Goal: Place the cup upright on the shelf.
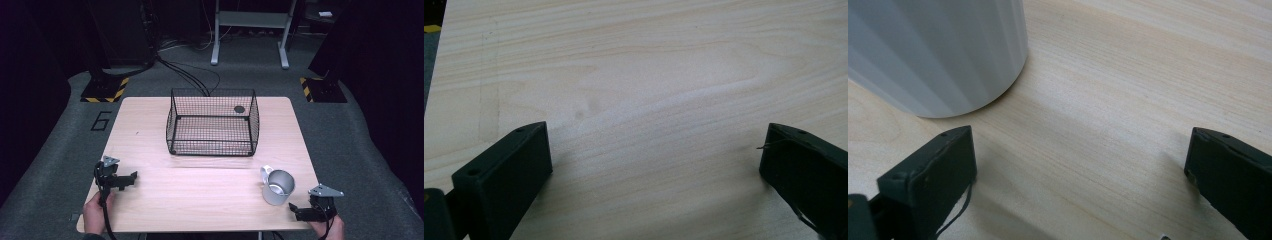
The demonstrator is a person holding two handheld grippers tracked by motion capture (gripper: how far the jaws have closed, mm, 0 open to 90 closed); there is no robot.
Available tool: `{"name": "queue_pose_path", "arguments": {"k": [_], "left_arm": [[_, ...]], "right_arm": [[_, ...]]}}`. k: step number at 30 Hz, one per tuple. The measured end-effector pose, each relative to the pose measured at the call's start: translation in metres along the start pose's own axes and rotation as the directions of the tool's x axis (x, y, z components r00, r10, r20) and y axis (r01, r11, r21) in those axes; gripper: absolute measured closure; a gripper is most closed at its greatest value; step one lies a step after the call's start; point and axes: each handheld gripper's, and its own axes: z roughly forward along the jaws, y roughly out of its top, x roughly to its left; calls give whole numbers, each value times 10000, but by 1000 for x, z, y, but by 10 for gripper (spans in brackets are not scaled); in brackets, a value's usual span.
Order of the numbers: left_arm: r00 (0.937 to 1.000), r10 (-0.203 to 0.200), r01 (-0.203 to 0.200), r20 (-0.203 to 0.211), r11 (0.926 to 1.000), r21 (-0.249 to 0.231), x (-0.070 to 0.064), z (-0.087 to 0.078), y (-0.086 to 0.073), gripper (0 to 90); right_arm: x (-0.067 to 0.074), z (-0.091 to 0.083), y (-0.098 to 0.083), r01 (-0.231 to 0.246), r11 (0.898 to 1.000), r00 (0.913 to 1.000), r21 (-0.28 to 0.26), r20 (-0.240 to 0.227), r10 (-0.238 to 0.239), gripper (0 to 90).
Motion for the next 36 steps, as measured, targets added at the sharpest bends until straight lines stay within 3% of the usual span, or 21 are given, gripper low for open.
{"name": "queue_pose_path", "arguments": {"k": [5,8,11,14,19,36], "left_arm": [[10000,21,-21,-3,10000,19,0,0,0,3],[10000,-15,15,2,10000,16,0,0,0,3],[10000,48,-48,11,10000,84,0,-1,0,3],[10000,-96,96,23,9999,57,-1,0,0,3],[9999,-122,122,20,9999,27,-1,0,0,3],[10000,63,-63,18,9999,94,0,-1,0,3]], "right_arm": [[0,1,0,43,10000,9999,-87,96,-42,0],[1,1,3,-132,9996,9999,234,81,130,0],[-1,1,4,-34,9998,10000,184,82,32,0],[-2,0,4,-167,9997,9998,178,-59,168,0],[5,-5,2,-244,9994,9996,234,-140,247,0],[32,-28,23,807,9967,9927,-42,-898,-808,0]]}}
